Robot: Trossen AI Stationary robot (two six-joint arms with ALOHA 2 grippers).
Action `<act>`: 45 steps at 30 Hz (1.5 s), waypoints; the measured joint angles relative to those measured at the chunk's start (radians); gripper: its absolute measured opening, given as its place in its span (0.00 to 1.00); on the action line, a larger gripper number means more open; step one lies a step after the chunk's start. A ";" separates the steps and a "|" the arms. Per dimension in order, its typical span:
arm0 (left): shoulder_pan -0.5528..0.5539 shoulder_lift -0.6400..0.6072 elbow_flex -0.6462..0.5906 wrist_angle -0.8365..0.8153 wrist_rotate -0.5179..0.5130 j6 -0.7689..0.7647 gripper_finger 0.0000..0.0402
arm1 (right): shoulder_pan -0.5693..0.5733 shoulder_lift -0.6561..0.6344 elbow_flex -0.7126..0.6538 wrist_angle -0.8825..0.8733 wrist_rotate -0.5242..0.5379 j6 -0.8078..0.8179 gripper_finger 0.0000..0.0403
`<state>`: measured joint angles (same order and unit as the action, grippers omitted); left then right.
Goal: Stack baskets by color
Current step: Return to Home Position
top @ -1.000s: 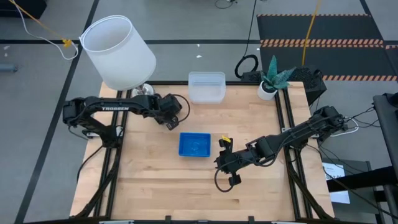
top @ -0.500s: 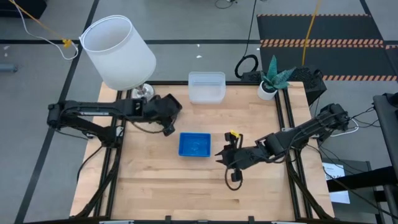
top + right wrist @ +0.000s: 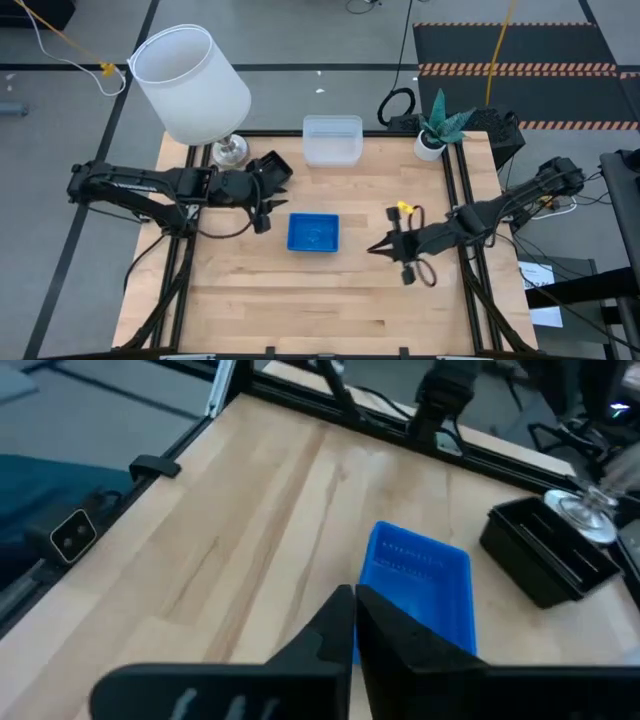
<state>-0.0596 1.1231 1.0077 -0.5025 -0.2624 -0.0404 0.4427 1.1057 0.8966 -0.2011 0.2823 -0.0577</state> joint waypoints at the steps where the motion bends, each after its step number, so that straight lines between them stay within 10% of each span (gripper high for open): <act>1: -0.003 0.000 0.000 0.024 0.000 0.013 0.30 | -0.001 -0.035 -0.031 0.007 0.001 0.005 0.01; 10: -0.008 0.004 -0.012 0.119 0.026 0.074 0.02 | -0.005 -0.304 -0.237 0.056 0.001 0.021 0.00; 30: -0.116 -0.039 -0.475 0.774 0.166 0.141 0.01 | -0.005 -0.558 -0.537 0.273 -0.078 -0.050 0.00; 45: -0.023 -0.408 -0.709 0.838 0.259 0.189 0.01 | -0.005 -0.739 -0.717 0.370 -0.109 -0.086 0.00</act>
<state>-0.0824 0.7148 0.2990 0.3358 -0.0036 0.1486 0.4377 0.3663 0.1801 0.1686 0.1736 -0.1436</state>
